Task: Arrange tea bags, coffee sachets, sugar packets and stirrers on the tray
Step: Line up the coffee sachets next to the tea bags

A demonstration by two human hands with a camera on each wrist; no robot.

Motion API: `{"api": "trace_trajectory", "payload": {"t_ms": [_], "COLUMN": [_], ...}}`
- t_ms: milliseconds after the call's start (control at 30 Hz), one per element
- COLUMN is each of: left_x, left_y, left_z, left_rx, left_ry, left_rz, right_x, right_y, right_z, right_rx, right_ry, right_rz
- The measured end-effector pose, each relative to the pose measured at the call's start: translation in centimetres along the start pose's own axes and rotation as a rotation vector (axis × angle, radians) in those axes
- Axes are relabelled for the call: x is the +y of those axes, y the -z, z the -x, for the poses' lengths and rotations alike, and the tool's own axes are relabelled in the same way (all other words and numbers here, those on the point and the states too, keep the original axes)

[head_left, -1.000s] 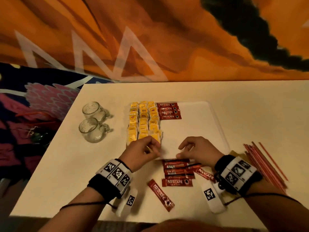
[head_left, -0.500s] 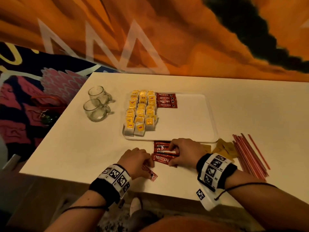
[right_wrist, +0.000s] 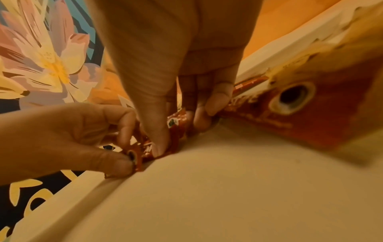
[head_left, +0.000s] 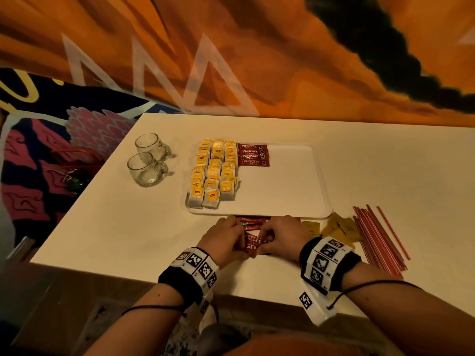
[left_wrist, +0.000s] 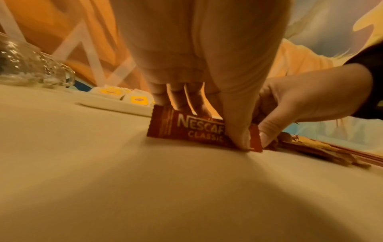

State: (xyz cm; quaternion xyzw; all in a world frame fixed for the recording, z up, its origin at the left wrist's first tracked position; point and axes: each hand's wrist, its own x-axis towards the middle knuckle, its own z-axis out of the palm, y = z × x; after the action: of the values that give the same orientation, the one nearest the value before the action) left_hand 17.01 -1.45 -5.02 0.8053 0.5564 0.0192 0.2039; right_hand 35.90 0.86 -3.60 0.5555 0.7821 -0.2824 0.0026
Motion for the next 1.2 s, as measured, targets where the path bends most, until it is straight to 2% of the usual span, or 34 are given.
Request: {"api": "trace_trajectory", "payload": {"t_ms": [100, 167, 267, 367, 500, 567, 667, 767, 933, 1100, 1200], "left_x": [0.3, 0.3, 0.2, -0.1, -1.0, -1.5, -1.7, -2.3, -4.1, -6.1, -6.1], "left_y": [-0.4, -0.5, -0.4, -0.2, 0.8, 1.8, 3.5, 4.8, 7.0, 9.2, 10.3], "left_z": [-0.6, -0.8, -1.0, -0.9, -0.6, -0.6, -0.6, -0.9, -1.3, -2.1, -3.0], "left_rx": [0.055, 0.06, -0.008, -0.081, -0.119, -0.118, -0.128, -0.122, -0.03, 0.168, 0.196], "left_ry": [-0.044, -0.046, -0.03, -0.033, 0.019, 0.01, -0.031, -0.011, 0.047, 0.292, 0.264], "left_rz": [-0.092, -0.068, -0.078, -0.156, 0.139, 0.209, 0.26, 0.347, 0.628, 1.095, 1.201], "right_x": [0.1, 0.2, 0.2, 0.2, 0.0, -0.2, -0.7, -1.4, -2.5, -3.4, -4.6], "right_y": [0.0, 0.0, 0.1, 0.6, 2.0, 2.7, 3.4, 4.3, 5.8, 7.3, 7.6], "right_z": [0.0, 0.1, 0.2, 0.4, 0.5, 0.3, -0.2, -1.0, -2.4, -3.4, -4.2], "right_rx": [-0.048, -0.092, -0.124, -0.064, -0.006, -0.014, -0.006, 0.023, 0.138, 0.293, 0.296], "right_ry": [0.028, 0.05, 0.053, 0.046, 0.002, -0.01, -0.015, -0.032, -0.055, -0.049, -0.027], "right_rz": [-0.067, -0.125, -0.191, -0.27, -0.596, -0.703, -0.802, -0.855, -0.994, -1.134, -1.169]}}
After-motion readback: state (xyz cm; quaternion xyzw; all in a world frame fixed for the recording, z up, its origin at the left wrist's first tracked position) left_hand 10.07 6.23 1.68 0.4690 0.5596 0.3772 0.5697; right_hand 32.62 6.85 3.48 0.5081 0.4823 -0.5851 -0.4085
